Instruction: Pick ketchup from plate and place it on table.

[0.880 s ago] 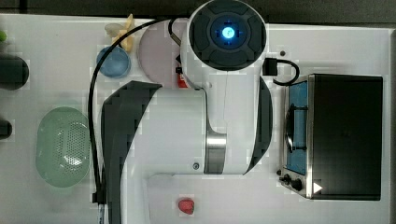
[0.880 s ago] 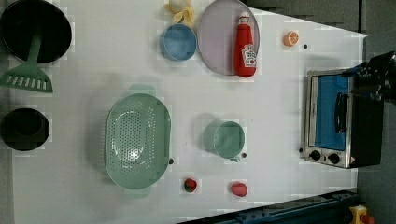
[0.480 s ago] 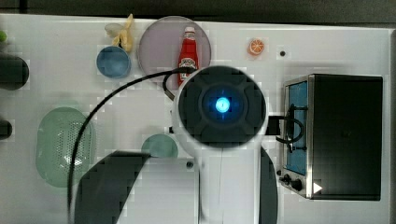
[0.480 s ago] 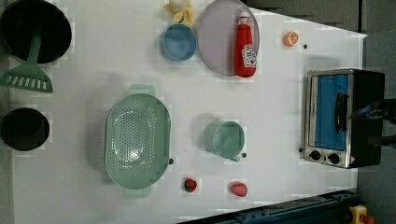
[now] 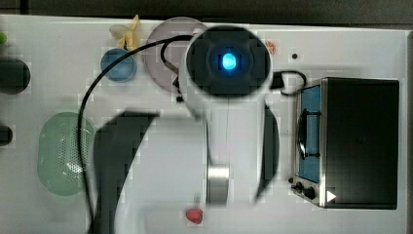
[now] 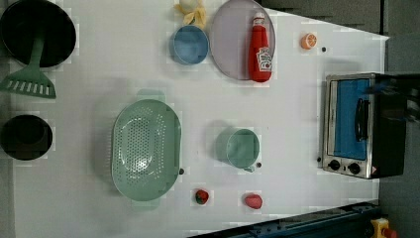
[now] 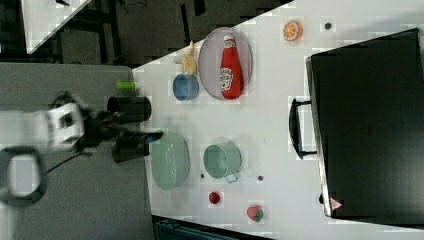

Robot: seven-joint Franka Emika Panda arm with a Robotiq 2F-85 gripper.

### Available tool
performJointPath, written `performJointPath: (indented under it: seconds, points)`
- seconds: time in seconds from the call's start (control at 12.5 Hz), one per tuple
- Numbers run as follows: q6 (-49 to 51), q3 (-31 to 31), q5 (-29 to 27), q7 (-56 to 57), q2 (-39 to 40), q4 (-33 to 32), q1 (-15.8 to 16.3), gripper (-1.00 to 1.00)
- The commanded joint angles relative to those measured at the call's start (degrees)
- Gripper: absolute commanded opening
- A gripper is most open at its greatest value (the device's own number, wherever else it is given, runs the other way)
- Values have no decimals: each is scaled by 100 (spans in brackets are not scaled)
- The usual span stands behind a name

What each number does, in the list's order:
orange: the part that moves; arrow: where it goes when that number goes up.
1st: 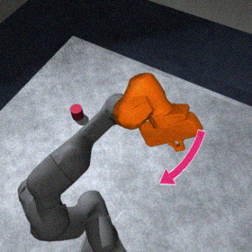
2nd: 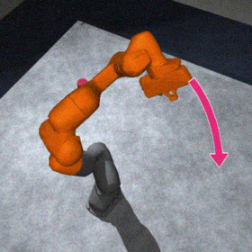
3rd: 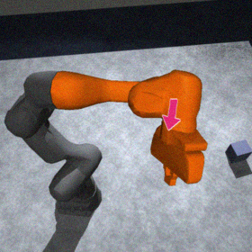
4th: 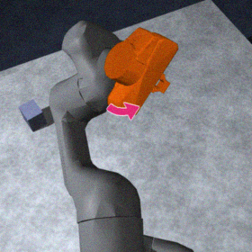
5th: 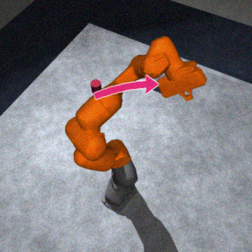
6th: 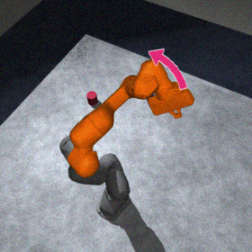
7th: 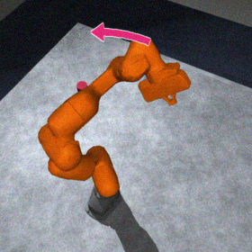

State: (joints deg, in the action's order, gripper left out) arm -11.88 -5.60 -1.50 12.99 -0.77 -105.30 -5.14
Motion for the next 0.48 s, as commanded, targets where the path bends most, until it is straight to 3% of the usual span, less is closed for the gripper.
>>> performJointPath:
  seconds: [0.08,0.48]
  points:
    - [-354,-135,-6,965,768,-220,-58,100]
    - [-1295,-290,-1,2194,1611,-201,2,100]
